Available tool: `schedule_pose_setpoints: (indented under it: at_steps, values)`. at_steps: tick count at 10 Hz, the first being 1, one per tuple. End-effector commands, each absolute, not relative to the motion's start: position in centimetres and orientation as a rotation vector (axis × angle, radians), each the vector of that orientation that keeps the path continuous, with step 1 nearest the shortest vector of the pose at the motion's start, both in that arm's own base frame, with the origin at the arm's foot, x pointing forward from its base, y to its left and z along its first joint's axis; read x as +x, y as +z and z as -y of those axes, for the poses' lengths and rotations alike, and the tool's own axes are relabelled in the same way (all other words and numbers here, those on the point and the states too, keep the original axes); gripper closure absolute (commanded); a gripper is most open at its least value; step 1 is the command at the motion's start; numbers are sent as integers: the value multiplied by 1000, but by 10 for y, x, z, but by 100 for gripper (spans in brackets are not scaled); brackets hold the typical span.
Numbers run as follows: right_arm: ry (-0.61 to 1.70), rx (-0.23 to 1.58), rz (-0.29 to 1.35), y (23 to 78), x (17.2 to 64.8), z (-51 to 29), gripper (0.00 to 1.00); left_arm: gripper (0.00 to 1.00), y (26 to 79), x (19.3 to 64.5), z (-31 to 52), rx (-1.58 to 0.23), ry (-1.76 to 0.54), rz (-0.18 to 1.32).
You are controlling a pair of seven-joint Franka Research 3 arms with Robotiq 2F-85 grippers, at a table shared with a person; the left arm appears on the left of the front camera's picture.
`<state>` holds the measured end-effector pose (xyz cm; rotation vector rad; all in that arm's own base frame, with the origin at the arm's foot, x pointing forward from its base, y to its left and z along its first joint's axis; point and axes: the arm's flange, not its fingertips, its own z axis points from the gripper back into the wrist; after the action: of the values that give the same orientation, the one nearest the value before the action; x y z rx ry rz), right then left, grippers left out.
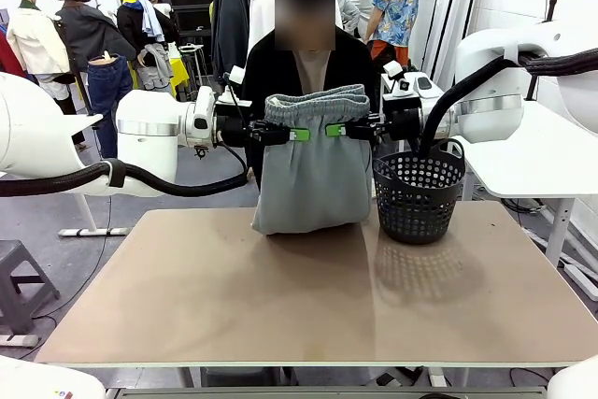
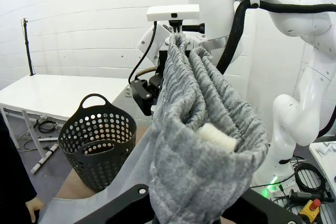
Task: Fold the training pants.
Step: Release the ends of the Training pants and then grab the overlapped ends.
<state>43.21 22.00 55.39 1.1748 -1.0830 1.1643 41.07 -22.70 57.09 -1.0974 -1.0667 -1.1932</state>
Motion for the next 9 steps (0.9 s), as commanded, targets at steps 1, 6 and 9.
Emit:
schedule_pose_setpoints:
  at_steps: [1,6,9]
  values:
    - [1168,1174,1085,556,430,-221,100,100,574,408,226,-1109,-1182,1081]
    - [1168,1174,1085,556,430,-221,100,100,574,408,226,-1109,-1182,1081]
    - [1168,1174,1085,556,430,-221,100,100,574,408,226,-1109,-1182,1081]
